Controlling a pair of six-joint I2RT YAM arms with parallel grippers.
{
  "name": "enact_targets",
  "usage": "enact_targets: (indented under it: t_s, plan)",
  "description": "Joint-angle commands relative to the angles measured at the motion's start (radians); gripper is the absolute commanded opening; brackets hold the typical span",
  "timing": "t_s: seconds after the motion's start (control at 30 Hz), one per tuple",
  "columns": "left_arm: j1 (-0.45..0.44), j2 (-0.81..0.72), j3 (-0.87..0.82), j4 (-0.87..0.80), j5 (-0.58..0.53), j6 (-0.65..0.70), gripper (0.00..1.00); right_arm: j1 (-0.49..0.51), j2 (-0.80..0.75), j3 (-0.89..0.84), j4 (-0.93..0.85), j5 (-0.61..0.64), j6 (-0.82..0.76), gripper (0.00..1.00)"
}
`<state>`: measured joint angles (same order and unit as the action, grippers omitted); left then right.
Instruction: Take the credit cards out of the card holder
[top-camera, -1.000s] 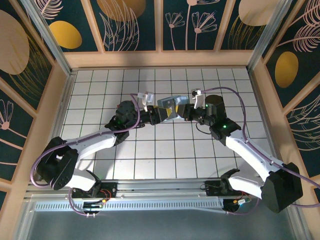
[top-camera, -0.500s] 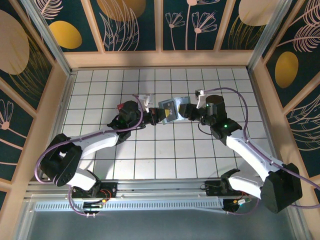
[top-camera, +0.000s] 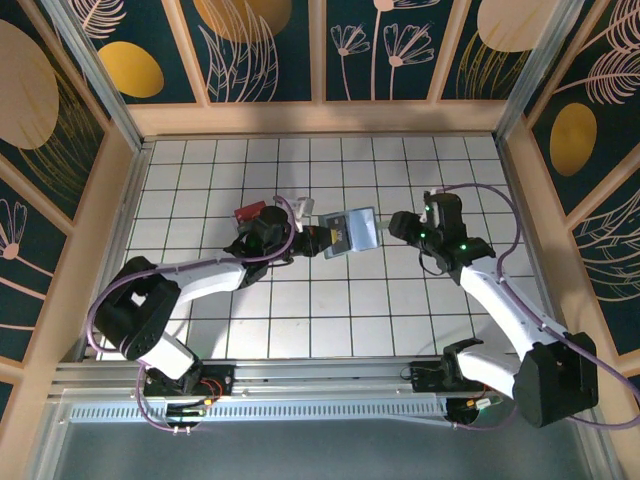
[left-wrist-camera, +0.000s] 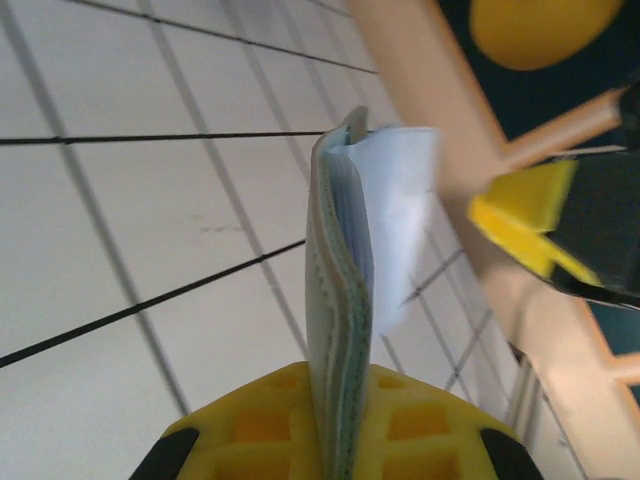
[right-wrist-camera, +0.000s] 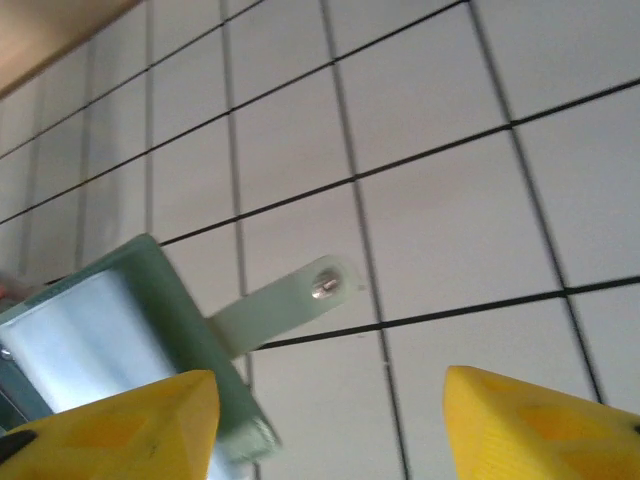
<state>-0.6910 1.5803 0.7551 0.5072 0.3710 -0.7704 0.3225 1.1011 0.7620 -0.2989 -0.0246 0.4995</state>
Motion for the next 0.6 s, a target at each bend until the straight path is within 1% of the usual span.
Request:
enact_targets:
  t_s: [0.0, 0.13, 0.17, 0.4, 0.57]
  plan:
    - [0.002, 0.026, 0.011, -0.015, -0.046, -0.042, 0.0, -0.002, -0.039, 0.031, -0.053, 0.069, -0.017, 0.64]
    - [-0.002, 0.06, 0.019, 0.006, -0.025, -0.062, 0.0, -0.001, -0.046, 0.049, -0.049, 0.046, -0.03, 0.66]
    - [-0.004, 0.068, 0.022, 0.007, -0.022, -0.065, 0.0, -0.001, -0.043, 0.05, -0.046, 0.02, -0.029, 0.66]
    - [-0.041, 0.127, 0.056, -0.004, 0.009, -0.087, 0.0, 0.004, -0.006, 0.013, 0.053, -0.189, 0.015, 0.56]
    - [-0.06, 0.177, 0.058, -0.043, 0.029, -0.088, 0.0, 0.026, 0.025, -0.005, 0.094, -0.256, 0.04, 0.52]
